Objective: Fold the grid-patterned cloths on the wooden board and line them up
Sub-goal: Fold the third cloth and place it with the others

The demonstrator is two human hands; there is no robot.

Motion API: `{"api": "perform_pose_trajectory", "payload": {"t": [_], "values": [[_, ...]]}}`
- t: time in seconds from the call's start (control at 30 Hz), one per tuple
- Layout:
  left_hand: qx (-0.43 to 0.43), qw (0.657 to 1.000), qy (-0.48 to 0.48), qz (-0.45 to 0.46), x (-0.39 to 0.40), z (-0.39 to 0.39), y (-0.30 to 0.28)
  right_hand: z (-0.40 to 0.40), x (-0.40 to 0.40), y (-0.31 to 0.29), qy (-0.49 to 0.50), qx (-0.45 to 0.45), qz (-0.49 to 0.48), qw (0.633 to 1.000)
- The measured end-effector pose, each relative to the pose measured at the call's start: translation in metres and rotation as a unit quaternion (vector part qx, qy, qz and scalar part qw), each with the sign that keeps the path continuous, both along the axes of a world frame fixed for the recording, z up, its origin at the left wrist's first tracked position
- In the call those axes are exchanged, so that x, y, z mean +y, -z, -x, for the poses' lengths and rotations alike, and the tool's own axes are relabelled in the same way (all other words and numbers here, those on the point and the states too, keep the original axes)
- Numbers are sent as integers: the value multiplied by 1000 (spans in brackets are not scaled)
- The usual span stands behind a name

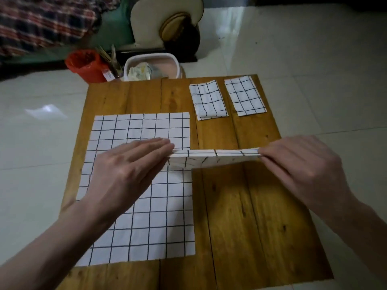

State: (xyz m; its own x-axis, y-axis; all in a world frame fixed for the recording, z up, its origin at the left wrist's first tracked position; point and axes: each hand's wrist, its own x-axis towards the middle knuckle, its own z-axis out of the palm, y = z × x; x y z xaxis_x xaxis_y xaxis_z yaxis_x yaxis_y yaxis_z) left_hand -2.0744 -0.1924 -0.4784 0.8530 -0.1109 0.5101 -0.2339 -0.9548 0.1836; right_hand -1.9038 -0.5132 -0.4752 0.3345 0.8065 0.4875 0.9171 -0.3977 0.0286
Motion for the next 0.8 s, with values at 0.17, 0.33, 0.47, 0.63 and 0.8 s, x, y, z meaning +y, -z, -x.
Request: {"api": "perform_pose_trajectory", "payload": {"t": [0.17, 0.33, 0.47, 0.63, 0.8], "values": [[32, 999, 14, 11, -18, 34, 52, 35, -23, 52, 9, 38, 12, 999], [129, 991, 9, 30, -36, 70, 117, 70, -38, 114, 29, 123, 41, 991], [186, 982, 5, 14, -48, 87, 154, 92, -48, 152, 53, 175, 85, 979], [253, 967, -6, 10, -62, 104, 182, 115, -56, 173, 99, 192, 82, 973], [302, 952, -44, -19, -74, 114, 186, 123, -61, 180, 161, 216, 102, 958]]}}
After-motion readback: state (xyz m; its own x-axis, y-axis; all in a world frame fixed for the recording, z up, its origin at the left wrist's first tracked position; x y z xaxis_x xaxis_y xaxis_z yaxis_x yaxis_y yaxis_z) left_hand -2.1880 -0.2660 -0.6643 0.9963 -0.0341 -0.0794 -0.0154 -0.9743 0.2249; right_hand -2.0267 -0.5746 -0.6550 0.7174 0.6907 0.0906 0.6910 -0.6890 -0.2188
